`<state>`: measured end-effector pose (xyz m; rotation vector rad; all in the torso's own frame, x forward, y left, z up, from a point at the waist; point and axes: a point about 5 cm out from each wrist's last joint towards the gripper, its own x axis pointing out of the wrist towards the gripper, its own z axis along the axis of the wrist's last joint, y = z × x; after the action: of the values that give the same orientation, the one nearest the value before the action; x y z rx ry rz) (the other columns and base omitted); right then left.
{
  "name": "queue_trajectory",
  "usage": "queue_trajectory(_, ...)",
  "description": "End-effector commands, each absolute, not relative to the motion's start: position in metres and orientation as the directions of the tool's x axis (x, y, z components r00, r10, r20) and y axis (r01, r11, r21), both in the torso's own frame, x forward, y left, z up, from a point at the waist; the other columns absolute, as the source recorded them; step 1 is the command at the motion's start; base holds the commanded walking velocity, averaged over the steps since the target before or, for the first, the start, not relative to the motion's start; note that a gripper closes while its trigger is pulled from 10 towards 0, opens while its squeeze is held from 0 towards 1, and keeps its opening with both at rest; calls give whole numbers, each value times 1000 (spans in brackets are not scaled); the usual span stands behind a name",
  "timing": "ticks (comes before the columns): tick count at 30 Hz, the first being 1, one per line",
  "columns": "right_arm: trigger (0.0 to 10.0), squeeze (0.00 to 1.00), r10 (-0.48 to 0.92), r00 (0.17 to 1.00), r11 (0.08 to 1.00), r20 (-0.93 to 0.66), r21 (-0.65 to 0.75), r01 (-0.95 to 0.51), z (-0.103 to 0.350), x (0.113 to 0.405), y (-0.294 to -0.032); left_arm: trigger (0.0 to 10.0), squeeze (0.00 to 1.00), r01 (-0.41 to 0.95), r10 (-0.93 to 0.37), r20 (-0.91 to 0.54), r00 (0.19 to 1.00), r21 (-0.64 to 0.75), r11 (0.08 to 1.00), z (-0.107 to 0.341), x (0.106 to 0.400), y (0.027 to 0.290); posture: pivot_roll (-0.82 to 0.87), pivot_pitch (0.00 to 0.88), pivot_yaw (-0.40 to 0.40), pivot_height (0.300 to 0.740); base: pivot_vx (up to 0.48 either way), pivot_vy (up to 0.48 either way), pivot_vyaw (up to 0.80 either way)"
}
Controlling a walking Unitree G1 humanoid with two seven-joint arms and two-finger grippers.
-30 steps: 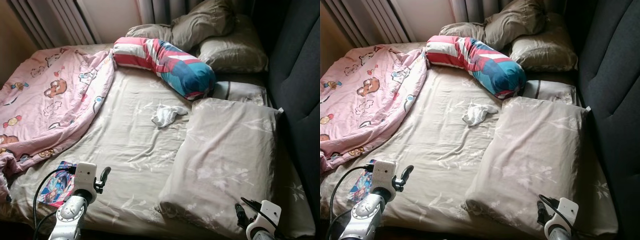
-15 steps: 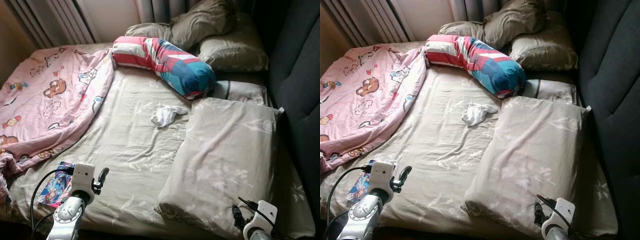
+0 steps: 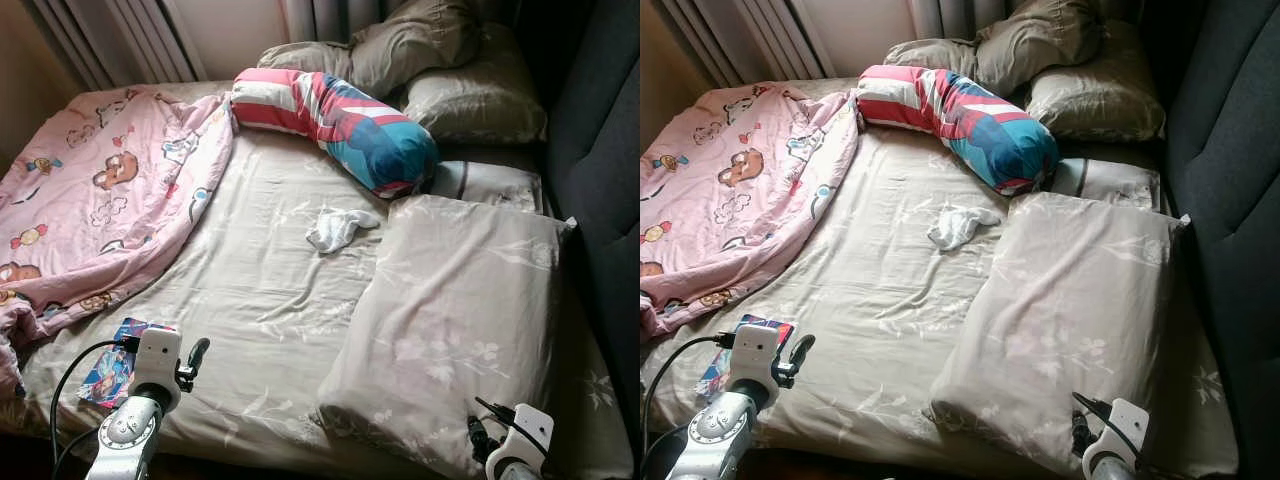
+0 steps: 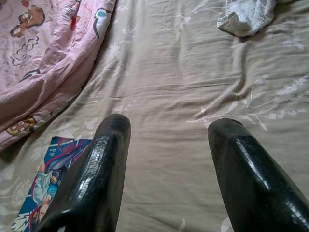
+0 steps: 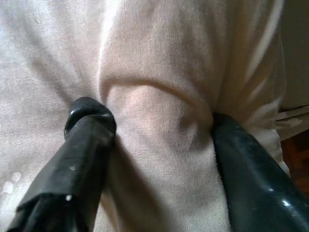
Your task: Clean up the room
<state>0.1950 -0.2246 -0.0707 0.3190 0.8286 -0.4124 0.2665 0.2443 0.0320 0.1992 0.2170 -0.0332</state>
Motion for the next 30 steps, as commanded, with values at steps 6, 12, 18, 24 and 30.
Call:
queue_trajectory(6, 0, 0, -147, 469, 872, -871, 110, 477, -94, 156, -206, 10000, 0, 30, 19, -249, 968, 193, 981, 27, 261, 250, -97, 183, 151, 733, 0, 0, 0)
queue_trajectory(12, 0, 0, -152, 466, 877, -872, 98, 470, -95, 152, -210, 10000, 0, 27, 21, -255, 967, 184, 983, 24, 259, 248, -97, 177, 145, 733, 0, 0, 0)
queue_trajectory(18, 0, 0, -157, 467, 882, -870, 89, 463, -95, 152, -213, 10000, 0, 24, 25, -258, 966, 182, 983, 23, 258, 248, -96, 171, 139, 733, 0, 0, 0)
queue_trajectory(24, 0, 0, -160, 470, 885, -868, 84, 457, -94, 155, -214, 10000, 0, 19, 30, -266, 963, 178, 984, 20, 256, 247, -97, 167, 134, 733, 0, 0, 0)
queue_trajectory(30, 0, 0, -164, 473, 889, -866, 79, 452, -92, 159, -214, 10000, 0, 20, 29, -271, 962, 175, 984, 19, 255, 246, -103, 159, 130, 733, 0, 0, 0)
